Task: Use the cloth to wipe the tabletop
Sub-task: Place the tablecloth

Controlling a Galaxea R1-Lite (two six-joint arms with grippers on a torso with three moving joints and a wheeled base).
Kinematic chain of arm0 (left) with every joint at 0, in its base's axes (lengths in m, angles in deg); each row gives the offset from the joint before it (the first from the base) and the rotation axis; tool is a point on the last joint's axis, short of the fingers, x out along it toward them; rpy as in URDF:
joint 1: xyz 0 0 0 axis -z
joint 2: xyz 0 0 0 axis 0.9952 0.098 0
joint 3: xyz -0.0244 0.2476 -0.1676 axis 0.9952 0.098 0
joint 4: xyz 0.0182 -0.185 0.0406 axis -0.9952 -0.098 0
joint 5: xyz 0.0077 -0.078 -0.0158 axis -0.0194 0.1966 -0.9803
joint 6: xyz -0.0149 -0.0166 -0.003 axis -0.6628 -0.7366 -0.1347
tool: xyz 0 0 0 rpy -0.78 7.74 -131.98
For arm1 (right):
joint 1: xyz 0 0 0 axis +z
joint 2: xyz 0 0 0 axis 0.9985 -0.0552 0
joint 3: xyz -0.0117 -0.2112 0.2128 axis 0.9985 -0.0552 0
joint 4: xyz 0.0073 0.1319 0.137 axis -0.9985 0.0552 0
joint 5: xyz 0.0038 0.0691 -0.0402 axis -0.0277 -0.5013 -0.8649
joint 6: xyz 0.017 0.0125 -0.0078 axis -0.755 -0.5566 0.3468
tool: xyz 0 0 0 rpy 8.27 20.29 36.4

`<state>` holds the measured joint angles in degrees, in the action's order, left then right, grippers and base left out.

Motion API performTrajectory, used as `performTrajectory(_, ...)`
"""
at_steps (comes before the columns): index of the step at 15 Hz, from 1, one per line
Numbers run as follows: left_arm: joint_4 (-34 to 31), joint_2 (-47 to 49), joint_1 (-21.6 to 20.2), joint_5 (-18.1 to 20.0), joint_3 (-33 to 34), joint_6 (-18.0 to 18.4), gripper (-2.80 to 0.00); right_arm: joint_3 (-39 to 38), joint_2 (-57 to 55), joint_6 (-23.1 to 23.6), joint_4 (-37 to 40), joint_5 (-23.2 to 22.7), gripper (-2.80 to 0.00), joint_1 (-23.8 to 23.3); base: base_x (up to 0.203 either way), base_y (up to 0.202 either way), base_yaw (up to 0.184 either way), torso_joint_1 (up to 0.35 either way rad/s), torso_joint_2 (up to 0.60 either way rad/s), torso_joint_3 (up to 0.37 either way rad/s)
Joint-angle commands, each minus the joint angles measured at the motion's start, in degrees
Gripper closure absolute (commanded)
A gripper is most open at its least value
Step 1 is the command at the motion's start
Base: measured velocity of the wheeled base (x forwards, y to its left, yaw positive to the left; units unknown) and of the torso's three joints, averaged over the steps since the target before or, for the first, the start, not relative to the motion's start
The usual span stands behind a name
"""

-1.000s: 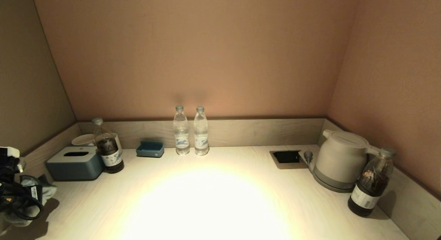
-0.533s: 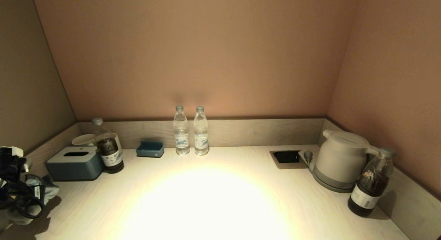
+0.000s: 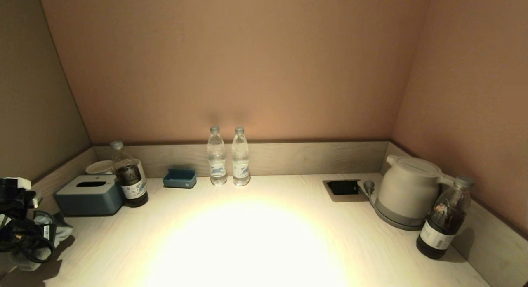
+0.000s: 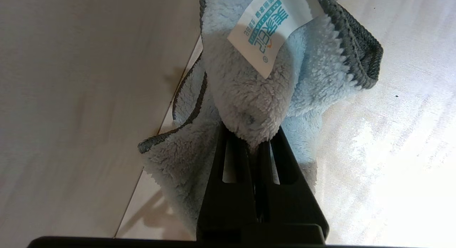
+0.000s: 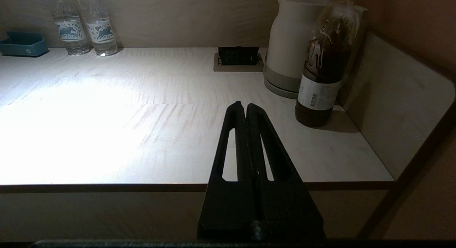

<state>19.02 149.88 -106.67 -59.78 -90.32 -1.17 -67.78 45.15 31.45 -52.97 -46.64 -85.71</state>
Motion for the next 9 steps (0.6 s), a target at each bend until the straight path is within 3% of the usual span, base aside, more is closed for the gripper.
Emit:
performTrajectory(1,0.1,0.3,0.0,-0.1,-0.1,0.0,0.00,0.0,-0.1,0.0,0.0,0.1,0.00,0.0,0.000,0.000,0.000,0.000,0.00,0.000)
performTrajectory(9,0.2,3.1,0.0,-0.3,-1.6,0.1,0.00,-0.1,-0.1,0.0,0.0,0.1,0.00,0.0,0.000,0.000,0.000,0.000,0.00,0.000)
